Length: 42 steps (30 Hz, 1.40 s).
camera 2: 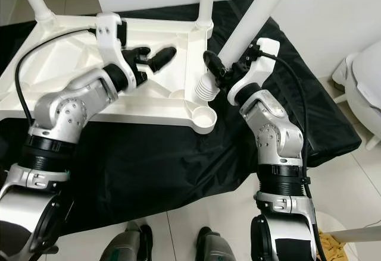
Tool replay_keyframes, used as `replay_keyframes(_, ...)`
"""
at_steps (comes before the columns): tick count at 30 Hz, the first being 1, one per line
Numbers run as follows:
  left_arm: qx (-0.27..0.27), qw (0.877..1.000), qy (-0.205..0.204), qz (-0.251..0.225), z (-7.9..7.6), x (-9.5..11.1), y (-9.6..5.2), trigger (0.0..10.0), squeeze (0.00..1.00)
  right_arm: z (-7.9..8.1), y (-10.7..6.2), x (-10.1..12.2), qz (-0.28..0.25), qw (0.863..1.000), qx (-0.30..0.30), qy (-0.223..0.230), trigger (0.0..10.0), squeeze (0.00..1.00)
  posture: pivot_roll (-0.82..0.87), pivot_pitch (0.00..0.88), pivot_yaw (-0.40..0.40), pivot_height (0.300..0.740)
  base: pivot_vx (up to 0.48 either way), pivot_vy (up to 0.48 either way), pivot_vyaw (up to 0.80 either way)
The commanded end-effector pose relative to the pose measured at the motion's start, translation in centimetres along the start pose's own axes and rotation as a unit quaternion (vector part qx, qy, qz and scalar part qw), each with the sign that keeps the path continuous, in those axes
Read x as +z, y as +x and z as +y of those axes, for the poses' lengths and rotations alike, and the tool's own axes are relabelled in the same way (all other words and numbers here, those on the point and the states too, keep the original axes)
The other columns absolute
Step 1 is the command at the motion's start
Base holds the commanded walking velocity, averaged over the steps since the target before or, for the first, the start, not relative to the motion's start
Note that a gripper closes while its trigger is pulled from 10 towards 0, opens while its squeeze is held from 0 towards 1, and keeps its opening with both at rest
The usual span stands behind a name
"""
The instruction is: Building children table
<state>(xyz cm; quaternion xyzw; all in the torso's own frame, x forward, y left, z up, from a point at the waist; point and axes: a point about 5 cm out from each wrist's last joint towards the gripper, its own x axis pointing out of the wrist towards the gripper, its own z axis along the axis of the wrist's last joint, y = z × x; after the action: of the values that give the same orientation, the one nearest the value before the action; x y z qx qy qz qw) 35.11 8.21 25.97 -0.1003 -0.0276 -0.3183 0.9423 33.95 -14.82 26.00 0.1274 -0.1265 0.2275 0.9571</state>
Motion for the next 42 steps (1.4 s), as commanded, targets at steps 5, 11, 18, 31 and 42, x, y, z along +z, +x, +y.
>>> replay_keyframes(5, 0.014, 1.0, 0.028, 0.0, 0.3, -1.6, -0.5, 10.0, 0.0, 0.6, -0.4, -0.9, -0.007, 0.999, -0.018, -0.028, 10.0, 0.0, -0.03, 0.107, 0.032, 0.74, 0.0, 0.0, 0.0)
replay_keyframes(11, 0.107, 0.994, 0.024, -0.017, 1.7, -2.1, -1.0, 10.0, 0.0, 0.7, -1.1, -2.3, 0.008, 0.997, -0.067, -0.048, 10.0, 0.0, -0.04, 0.107, 0.043, 0.74, 0.0, 0.0, 0.0)
replay_keyframes(18, 0.152, 0.985, 0.081, -0.026, 3.2, -1.7, -1.7, 10.0, 0.0, 1.3, -1.8, -3.3, 0.007, 0.994, -0.065, -0.093, 10.0, 0.0, -0.05, 0.097, 0.044, 0.74, 0.0, 0.0, 0.0)
replay_keyframes(31, 0.314, 0.944, 0.069, -0.075, 6.0, -1.1, -1.5, 10.0, 0.0, 1.0, -2.0, -2.7, -0.026, 0.989, -0.093, -0.114, 10.0, 0.0, -0.08, 0.082, 0.052, 0.74, 0.0, 0.0, 0.0)
replay_keyframes(42, -0.059, 0.978, 0.121, -0.157, 1.0, 0.7, -3.5, 10.0, 0.0, -0.5, -2.7, -2.2, -0.013, 0.983, -0.099, -0.153, 10.0, 0.0, -0.09, 0.108, 0.031, 0.74, 0.0, 0.0, 0.0)
